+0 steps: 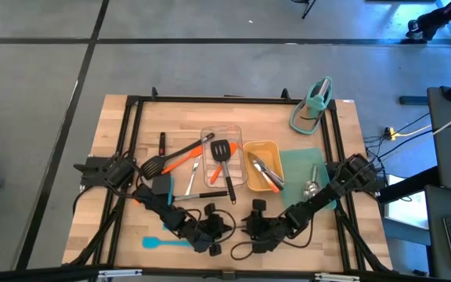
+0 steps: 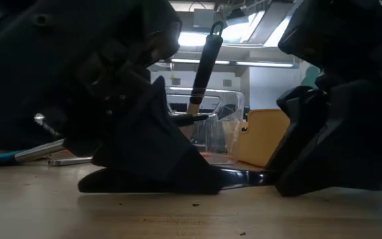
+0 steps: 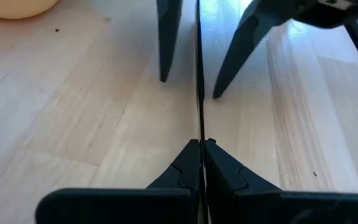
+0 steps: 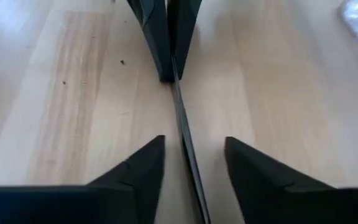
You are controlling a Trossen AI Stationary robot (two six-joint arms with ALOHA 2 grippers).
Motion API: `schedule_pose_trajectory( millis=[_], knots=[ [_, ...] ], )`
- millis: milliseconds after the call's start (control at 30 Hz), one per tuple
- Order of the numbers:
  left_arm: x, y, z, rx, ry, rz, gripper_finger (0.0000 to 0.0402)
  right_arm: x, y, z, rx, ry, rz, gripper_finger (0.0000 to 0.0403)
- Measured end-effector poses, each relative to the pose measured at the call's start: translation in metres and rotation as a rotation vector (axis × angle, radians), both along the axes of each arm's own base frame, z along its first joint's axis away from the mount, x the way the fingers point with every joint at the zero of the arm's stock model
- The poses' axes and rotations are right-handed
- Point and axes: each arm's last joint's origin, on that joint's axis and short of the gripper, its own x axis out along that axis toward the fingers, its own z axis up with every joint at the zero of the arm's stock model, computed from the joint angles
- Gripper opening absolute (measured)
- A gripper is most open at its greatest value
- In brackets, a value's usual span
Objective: Pick & Place Kitchen Items
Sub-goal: Put the black table knife into the yellow bin
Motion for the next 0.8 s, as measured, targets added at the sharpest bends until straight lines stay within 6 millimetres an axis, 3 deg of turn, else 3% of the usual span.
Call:
schedule_pose_trajectory(
  millis=[200, 367, 800],
  knots=[
    [-0.004, -0.004, 0.000, 0.053, -0.024, 0.002, 0.0002, 0.000, 0.002, 0.000, 0.051, 0.033, 0.043, 0.0076],
    [-0.001, -0.006, 0.003, 0.071, -0.071, -0.023, 0.0002, -0.001, 0.003, 0.000, 0.076, 0.046, 0.054, 0.0027],
    [-0.001, -0.009, 0.005, 0.085, -0.111, -0.028, 0.0002, 0.005, 0.013, 0.009, 0.029, 0.079, 0.068, 0.0016]
  ],
)
